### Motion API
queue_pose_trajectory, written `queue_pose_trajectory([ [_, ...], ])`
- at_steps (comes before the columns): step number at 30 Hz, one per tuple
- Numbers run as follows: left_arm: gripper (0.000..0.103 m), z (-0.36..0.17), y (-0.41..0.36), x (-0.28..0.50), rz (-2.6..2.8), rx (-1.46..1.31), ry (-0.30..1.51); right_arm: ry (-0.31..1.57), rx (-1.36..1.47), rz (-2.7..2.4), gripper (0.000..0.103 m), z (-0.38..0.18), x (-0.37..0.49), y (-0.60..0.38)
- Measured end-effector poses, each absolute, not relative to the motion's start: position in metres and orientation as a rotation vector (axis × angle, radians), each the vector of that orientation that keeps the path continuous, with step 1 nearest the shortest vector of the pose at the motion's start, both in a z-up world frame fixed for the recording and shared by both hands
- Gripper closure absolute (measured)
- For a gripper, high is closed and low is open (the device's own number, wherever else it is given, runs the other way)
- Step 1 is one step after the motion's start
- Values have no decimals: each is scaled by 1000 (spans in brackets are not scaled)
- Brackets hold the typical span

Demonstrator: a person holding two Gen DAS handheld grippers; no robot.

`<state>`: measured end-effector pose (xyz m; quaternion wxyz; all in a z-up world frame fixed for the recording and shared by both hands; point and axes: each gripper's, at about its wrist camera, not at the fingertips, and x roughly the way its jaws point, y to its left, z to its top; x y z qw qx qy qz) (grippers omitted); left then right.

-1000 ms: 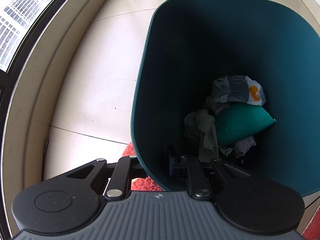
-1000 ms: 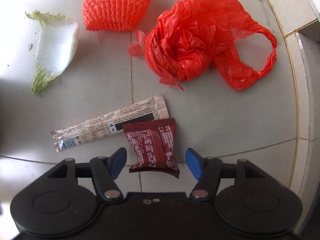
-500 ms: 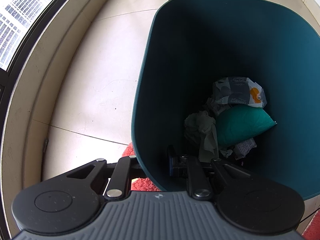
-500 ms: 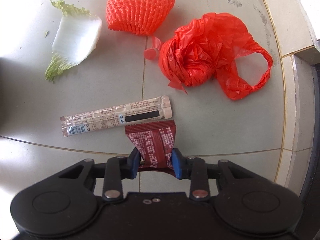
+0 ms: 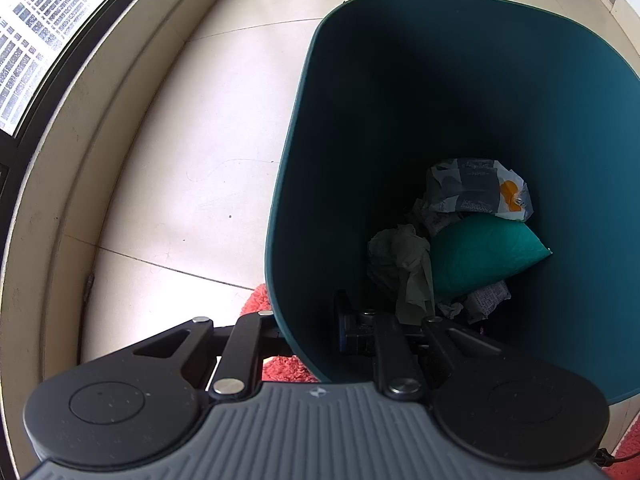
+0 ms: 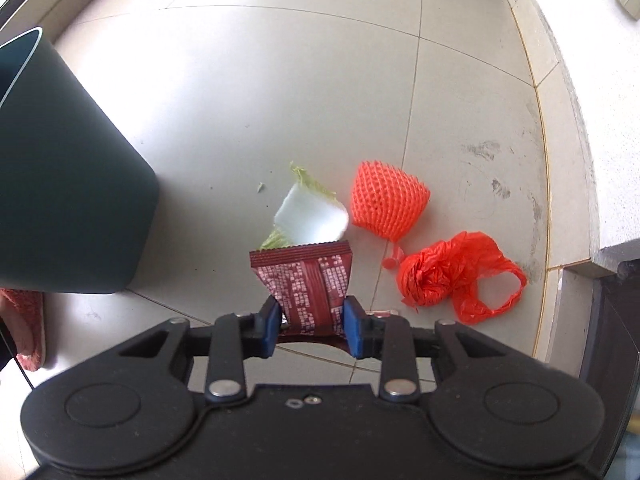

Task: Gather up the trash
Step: 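Carry the red snack wrapper into the bin and open right tool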

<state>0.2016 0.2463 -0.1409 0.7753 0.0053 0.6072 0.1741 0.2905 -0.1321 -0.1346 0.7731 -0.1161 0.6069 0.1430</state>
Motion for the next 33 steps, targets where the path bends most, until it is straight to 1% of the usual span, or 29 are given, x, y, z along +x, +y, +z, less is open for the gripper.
queue_pose_trajectory([
  [9, 87, -138, 247, 201, 377, 11, 1309, 1175, -243, 503, 72, -60, 264, -63],
  [17, 87, -133, 249, 199, 369, -2, 1295, 1080, -301, 647, 72, -24, 255, 5],
  [21, 87, -130, 251, 196, 359, -11, 1284, 1065, -339, 691, 72, -27, 256, 35],
  [33, 87, -122, 259, 190, 336, -51, 1264, 1109, -428, 732, 72, -76, 251, 112],
])
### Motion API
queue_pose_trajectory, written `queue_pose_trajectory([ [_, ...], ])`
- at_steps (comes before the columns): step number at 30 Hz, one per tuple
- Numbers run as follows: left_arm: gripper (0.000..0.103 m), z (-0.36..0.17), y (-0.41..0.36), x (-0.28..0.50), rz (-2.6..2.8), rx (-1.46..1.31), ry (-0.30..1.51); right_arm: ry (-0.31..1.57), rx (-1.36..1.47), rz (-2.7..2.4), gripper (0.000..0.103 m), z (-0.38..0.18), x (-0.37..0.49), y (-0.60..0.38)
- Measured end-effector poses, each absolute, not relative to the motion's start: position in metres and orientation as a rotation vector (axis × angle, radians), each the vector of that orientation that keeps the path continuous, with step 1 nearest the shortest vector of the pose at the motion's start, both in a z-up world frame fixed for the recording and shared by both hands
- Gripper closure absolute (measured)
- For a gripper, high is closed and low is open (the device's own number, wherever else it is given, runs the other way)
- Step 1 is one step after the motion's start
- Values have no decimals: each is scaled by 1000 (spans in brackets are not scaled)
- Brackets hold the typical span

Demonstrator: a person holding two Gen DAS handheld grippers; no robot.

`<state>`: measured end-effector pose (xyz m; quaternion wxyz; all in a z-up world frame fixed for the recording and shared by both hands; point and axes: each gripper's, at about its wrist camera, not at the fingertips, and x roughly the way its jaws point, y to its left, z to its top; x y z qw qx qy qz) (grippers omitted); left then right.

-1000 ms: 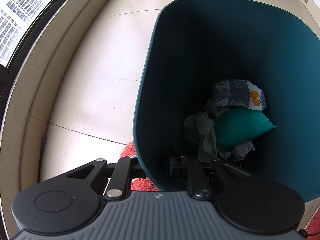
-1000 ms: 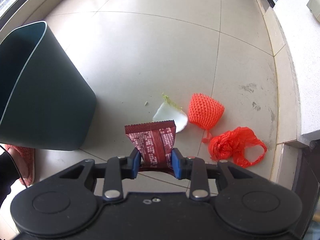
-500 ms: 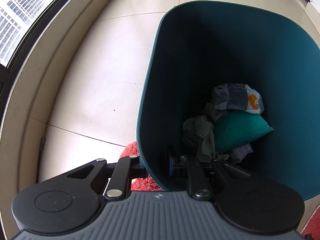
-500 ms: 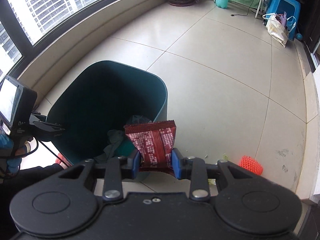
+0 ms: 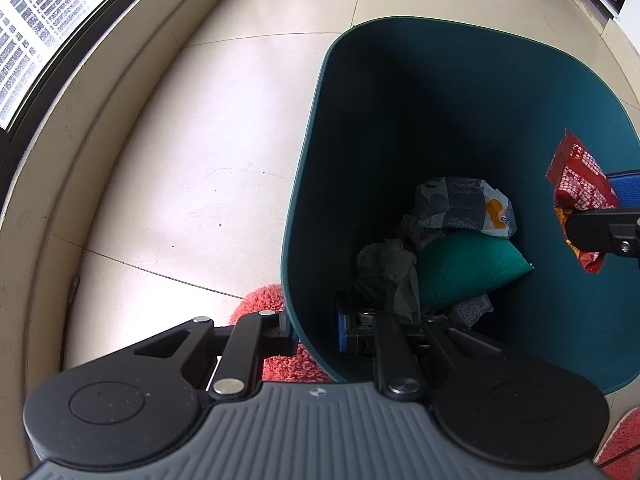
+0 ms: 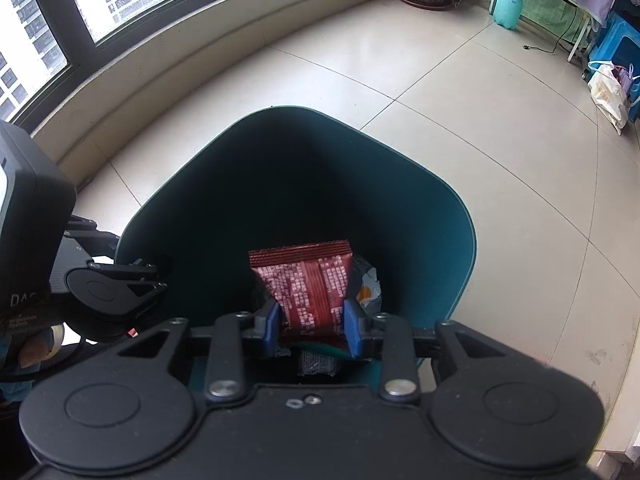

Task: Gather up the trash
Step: 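Carry the red snack wrapper into the bin and open right tool, then move right tool to the white cabbage leaf and grasp it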

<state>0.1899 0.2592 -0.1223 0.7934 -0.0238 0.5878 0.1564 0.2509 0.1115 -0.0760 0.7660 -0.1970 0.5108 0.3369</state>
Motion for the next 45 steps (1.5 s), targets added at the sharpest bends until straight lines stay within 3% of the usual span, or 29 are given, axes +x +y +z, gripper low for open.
queue_pose_trajectory([
  [19, 87, -121, 263, 185, 328, -62, 1247, 1268, -451, 677, 68, -149, 269, 148],
  [40, 87, -122, 260, 188, 349, -52, 1251, 1136, -229, 764, 59, -55, 258, 42],
  [45, 87, -126, 254, 188, 359, -26, 1251, 1128, -158, 658, 50, -56, 269, -11],
])
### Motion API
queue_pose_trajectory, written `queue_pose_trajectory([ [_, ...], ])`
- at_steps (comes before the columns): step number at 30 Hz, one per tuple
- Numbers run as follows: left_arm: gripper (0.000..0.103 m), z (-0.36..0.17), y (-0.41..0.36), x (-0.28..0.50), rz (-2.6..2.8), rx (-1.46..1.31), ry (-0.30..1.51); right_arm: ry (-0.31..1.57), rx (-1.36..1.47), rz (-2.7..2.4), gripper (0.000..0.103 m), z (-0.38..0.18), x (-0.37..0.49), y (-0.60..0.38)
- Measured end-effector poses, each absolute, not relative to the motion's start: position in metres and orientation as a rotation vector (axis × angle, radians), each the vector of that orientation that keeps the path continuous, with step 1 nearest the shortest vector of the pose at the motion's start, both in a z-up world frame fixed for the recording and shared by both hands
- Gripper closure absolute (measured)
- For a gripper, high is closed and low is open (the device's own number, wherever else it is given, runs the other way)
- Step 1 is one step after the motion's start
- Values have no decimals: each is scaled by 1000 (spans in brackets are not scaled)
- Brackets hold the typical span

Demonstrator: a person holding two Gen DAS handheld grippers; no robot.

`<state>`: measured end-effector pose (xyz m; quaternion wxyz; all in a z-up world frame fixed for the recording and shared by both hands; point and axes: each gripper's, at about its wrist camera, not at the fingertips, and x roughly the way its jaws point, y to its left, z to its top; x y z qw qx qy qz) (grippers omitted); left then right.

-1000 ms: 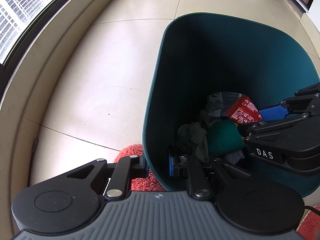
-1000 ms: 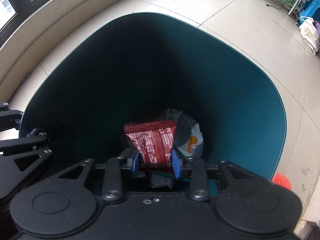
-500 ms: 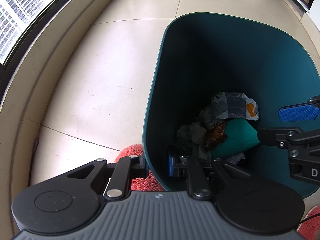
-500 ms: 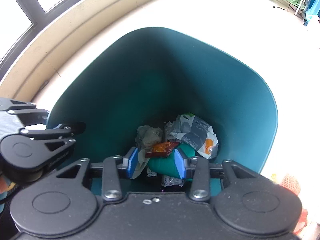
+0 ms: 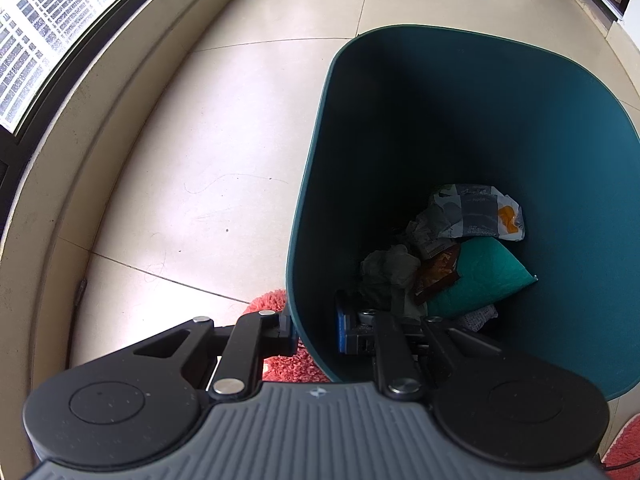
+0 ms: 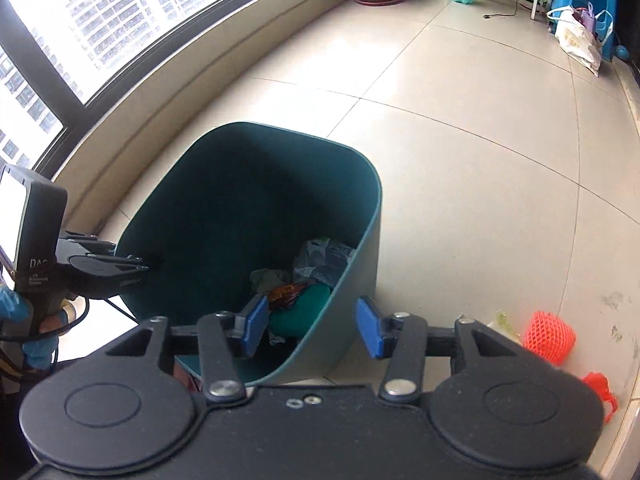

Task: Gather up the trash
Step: 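Move right tool to the white cabbage leaf and grasp it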

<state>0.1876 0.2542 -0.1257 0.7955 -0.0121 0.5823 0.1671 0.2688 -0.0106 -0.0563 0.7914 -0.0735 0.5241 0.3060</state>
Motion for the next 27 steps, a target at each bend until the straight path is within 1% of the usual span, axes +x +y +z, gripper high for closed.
queue_pose_trajectory([
  [1, 87, -126, 254, 188, 360, -24, 1252, 1135, -142, 627, 48, -60, 271, -23],
  [6, 87, -129, 254, 189, 360, -33, 1265, 1209, -42, 476, 44, -88, 289, -81],
  [8, 87, -129, 255, 191, 362, -39, 1267, 1232, -38, 414, 40, -104, 296, -98],
  [10, 87, -129, 256, 191, 363, -40, 1267, 1261, -15, 354, 39, -123, 305, -117],
  [13, 87, -129, 255, 192, 365, -31, 1268, 1293, 16, 284, 31, -152, 316, -139],
  [15, 87, -129, 255, 192, 366, -24, 1269, 1315, 35, 240, 29, -172, 322, -151],
  [16, 87, -129, 254, 192, 366, -21, 1269, 1325, 54, 219, 26, -182, 324, -157],
  [17, 87, -130, 254, 192, 366, -20, 1271, 1340, 85, 185, 19, -194, 329, -164],
  [19, 87, -131, 252, 193, 366, -12, 1278, 1348, 127, 155, 14, -213, 334, -175],
  [24, 87, -134, 249, 196, 368, 8, 1290, 1362, 180, 93, 15, -256, 350, -189],
  [27, 87, -138, 248, 198, 365, 17, 1309, 1382, 219, 63, 21, -279, 360, -193],
])
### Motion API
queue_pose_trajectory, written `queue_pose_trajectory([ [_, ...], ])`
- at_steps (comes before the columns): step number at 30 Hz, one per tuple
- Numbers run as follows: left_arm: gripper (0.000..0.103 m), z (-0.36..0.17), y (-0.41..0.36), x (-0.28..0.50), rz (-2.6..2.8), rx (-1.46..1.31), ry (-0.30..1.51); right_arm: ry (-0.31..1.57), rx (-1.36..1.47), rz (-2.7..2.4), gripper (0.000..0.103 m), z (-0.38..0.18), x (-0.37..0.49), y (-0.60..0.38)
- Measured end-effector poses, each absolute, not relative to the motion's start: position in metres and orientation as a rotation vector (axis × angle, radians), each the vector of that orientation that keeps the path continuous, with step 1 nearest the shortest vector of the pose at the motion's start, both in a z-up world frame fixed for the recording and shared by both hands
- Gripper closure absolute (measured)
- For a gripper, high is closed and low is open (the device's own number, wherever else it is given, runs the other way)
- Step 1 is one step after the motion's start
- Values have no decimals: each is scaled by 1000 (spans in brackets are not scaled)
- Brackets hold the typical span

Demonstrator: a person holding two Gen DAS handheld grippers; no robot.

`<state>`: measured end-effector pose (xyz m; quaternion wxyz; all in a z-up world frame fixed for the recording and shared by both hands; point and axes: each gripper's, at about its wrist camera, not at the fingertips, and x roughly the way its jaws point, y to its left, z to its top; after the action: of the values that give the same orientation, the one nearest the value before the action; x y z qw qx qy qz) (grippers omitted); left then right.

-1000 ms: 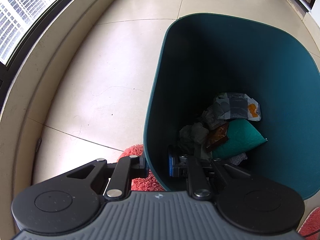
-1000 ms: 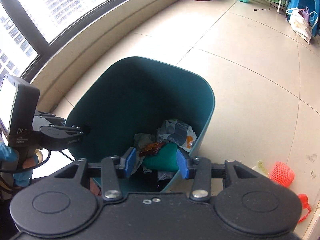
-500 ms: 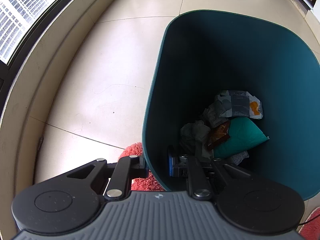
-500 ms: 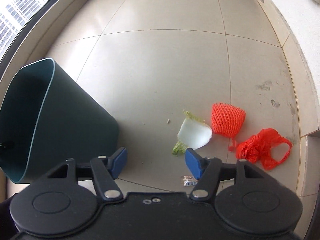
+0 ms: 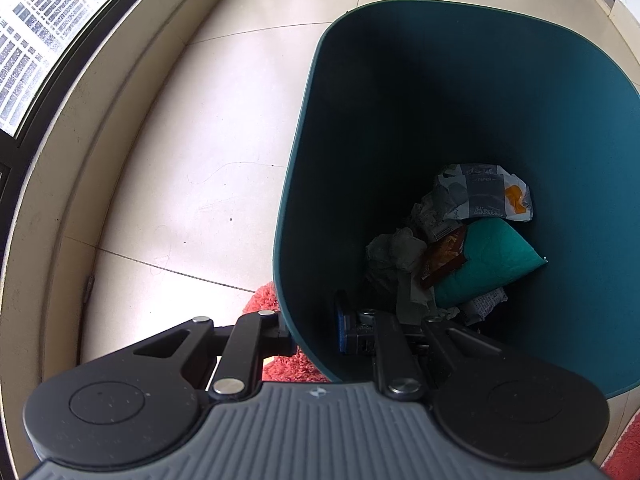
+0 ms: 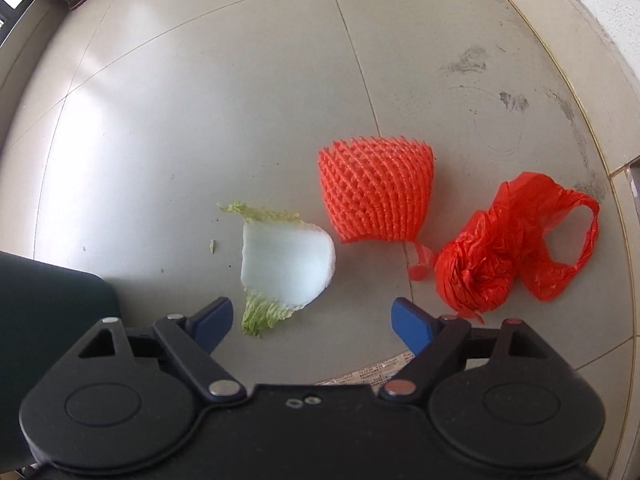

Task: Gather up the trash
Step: 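Move right tool to the white cabbage leaf and grasp it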

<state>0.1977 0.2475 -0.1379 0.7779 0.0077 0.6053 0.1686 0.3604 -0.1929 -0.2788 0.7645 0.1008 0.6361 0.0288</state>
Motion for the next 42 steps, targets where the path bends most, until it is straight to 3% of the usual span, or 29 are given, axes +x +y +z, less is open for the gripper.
queue_pose_trajectory([
  [6, 87, -146, 249, 203, 356, 17, 1340, 1399, 236, 67, 31, -305, 376, -188],
  [11, 87, -153, 249, 205, 345, 11, 1359, 1412, 249, 29, 58, -322, 388, -189],
  [14, 87, -156, 252, 207, 341, -14, 1366, 1410, 233, 8, 68, -327, 389, -188],
  [16, 87, -154, 254, 205, 337, -12, 1364, 1407, 222, 5, 82, -327, 388, -185],
  [21, 87, -151, 257, 202, 334, 1, 1357, 1378, 174, -4, 97, -318, 382, -177],
  [30, 87, -150, 253, 200, 347, 1, 1347, 1329, 79, 46, 99, -278, 364, -160],
  [42, 87, -143, 255, 195, 362, -4, 1319, 1201, 29, 179, 99, -159, 337, -147],
])
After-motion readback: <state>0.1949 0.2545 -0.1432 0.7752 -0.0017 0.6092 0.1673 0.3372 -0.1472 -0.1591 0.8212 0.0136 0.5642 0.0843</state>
